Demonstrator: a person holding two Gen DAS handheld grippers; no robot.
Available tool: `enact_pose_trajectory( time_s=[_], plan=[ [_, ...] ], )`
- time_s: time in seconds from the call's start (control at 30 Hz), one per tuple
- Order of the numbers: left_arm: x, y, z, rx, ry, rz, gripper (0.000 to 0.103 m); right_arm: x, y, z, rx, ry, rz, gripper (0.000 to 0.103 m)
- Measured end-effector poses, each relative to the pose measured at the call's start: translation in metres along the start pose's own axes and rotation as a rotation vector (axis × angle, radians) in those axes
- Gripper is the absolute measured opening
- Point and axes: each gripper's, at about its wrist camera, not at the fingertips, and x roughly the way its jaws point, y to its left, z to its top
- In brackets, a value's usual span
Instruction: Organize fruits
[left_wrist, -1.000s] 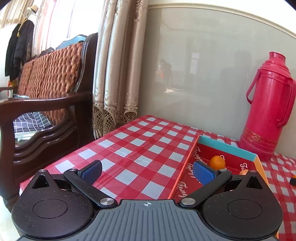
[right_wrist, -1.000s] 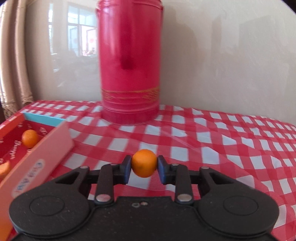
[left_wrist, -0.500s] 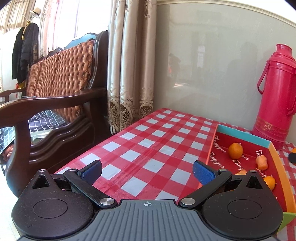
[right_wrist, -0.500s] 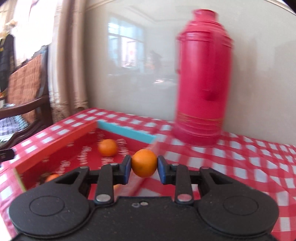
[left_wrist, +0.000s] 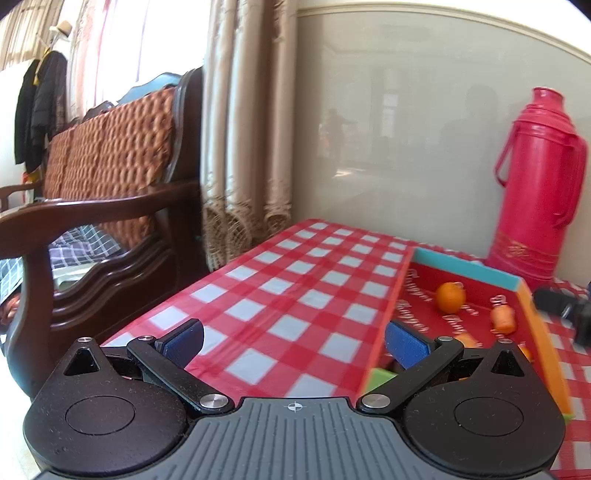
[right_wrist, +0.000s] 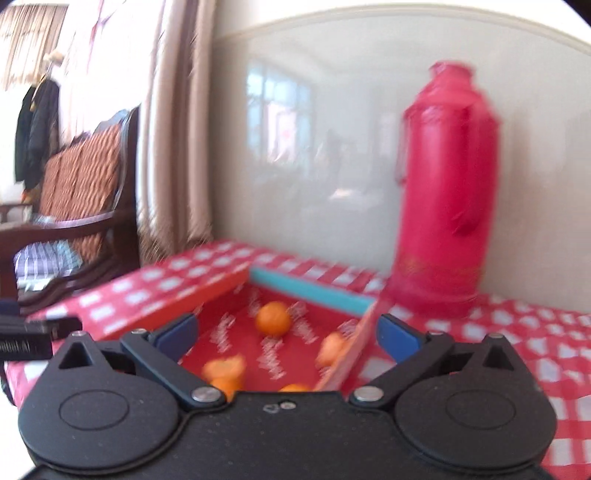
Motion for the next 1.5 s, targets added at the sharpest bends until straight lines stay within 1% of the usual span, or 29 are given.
enact_pose_trajectory(
  time_s=[0.07,0.13,0.27,0.33,0.43,0.5,0.57,0.67,0.77,0.83,0.9,0.97,1.0,1.03,1.1,1.17,1.3,1.5],
  plan=[
    [-0.007,-0.013,0.001,0.012,-0.007,-0.030,0.103,-0.016,-0.016,0.004,0.027,-0.056,-0.038,0.097],
    [-0.020,-0.026,0.003,0.016,-0.027,-0.057,0.103,-0.032,-0.034,0.007,0.056,-0.081,-0.084,0.097],
    [-0.059,-0.054,0.005,0.018,-0.059,-0.149,0.103,-0.072,-0.063,0.002,0.109,-0.042,-0.132,0.097],
    [-0.084,-0.067,0.000,0.030,-0.053,-0.211,0.103,-0.101,-0.072,-0.009,0.088,-0.021,-0.151,0.097],
    [-0.129,-0.086,-0.012,0.048,-0.080,-0.273,0.103,-0.146,-0.077,-0.029,0.052,-0.012,-0.196,0.097],
    [-0.156,-0.096,-0.021,0.072,-0.111,-0.284,0.103,-0.169,-0.077,-0.041,0.057,-0.008,-0.226,0.097],
    [-0.176,-0.104,-0.030,0.102,-0.134,-0.284,0.103,-0.191,-0.077,-0.050,0.085,-0.008,-0.221,0.097],
    [-0.194,-0.109,-0.038,0.141,-0.133,-0.279,0.103,-0.214,-0.072,-0.058,0.086,-0.048,-0.239,0.097],
    [-0.208,-0.103,-0.045,0.142,-0.172,-0.268,0.103,-0.225,-0.065,-0.062,0.064,-0.094,-0.258,0.097],
    [-0.211,-0.098,-0.051,0.135,-0.165,-0.263,0.103,-0.225,-0.061,-0.067,0.041,-0.101,-0.263,0.097],
    [-0.208,-0.094,-0.060,0.122,-0.150,-0.269,0.103,-0.223,-0.058,-0.071,0.018,-0.091,-0.264,0.097],
    [-0.201,-0.096,-0.069,0.130,-0.117,-0.267,0.103,-0.224,-0.056,-0.073,0.000,-0.104,-0.260,0.097],
    [-0.199,-0.096,-0.069,0.132,-0.115,-0.269,0.103,-0.224,-0.056,-0.073,-0.001,-0.098,-0.257,0.097],
    [-0.199,-0.096,-0.068,0.133,-0.124,-0.269,0.103,-0.222,-0.057,-0.074,0.002,-0.088,-0.259,0.097],
    [-0.196,-0.097,-0.068,0.136,-0.116,-0.266,0.103,-0.221,-0.060,-0.075,0.017,-0.080,-0.262,0.097],
    [-0.196,-0.094,-0.069,0.125,-0.120,-0.263,0.103,-0.220,-0.065,-0.076,0.052,-0.070,-0.264,0.097],
    [-0.196,-0.091,-0.069,0.115,-0.123,-0.261,0.103,-0.225,-0.073,-0.077,0.113,-0.092,-0.260,0.097],
    [-0.195,-0.091,-0.069,0.116,-0.125,-0.263,0.103,-0.221,-0.065,-0.078,0.066,-0.080,-0.262,0.097]
  ],
)
